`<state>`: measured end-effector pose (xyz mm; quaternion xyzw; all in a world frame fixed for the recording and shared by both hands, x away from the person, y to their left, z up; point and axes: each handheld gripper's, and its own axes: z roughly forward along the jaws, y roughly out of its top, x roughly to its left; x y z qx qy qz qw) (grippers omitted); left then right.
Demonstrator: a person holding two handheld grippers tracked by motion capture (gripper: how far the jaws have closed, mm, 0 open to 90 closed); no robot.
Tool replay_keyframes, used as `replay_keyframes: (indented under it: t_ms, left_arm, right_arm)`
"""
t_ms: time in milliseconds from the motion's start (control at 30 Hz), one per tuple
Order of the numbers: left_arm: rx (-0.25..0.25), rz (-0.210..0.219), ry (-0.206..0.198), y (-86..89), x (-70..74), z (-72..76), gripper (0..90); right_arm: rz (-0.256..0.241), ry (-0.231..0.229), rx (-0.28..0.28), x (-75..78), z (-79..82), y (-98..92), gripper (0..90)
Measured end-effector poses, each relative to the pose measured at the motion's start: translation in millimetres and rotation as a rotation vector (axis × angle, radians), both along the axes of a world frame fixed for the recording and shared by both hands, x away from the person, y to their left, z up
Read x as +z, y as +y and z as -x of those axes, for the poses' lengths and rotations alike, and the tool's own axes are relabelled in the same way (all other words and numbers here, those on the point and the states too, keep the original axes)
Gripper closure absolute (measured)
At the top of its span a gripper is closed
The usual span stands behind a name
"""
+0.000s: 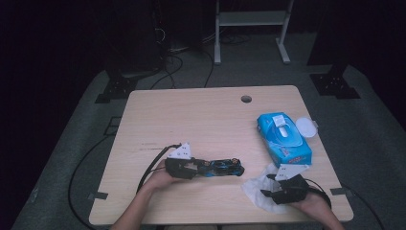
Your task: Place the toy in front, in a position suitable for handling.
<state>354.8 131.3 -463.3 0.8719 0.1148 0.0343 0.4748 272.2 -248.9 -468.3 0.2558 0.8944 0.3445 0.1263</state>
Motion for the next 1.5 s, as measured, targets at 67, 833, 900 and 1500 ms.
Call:
replay_keyframes:
  t_ms: [67, 833, 900, 1500]
  left_arm:
    - [0.000, -0.006, -0.007, -0.3, -0.1, 0.6, 64.9]
    - [-0.032, 0.000, -0.042, -1.2, -2.5, 1.6, 70.5]
    - [-0.034, 0.002, -0.040, -0.8, -2.7, 1.3, 70.6]
    - [-0.024, 0.002, -0.036, 1.4, -2.7, -0.9, 70.7]
  right_arm:
    - [0.017, -0.002, -0.010, -3.9, 0.7, -0.5, 47.1]
    - [-0.165, -0.047, -0.012, 59.9, -52.5, 129.2, 82.9]
    - [-0.146, -0.031, -0.011, 54.9, -56.3, 139.9, 82.9]
    - [-0.149, -0.031, -0.059, 48.8, -54.9, 148.9, 83.2]
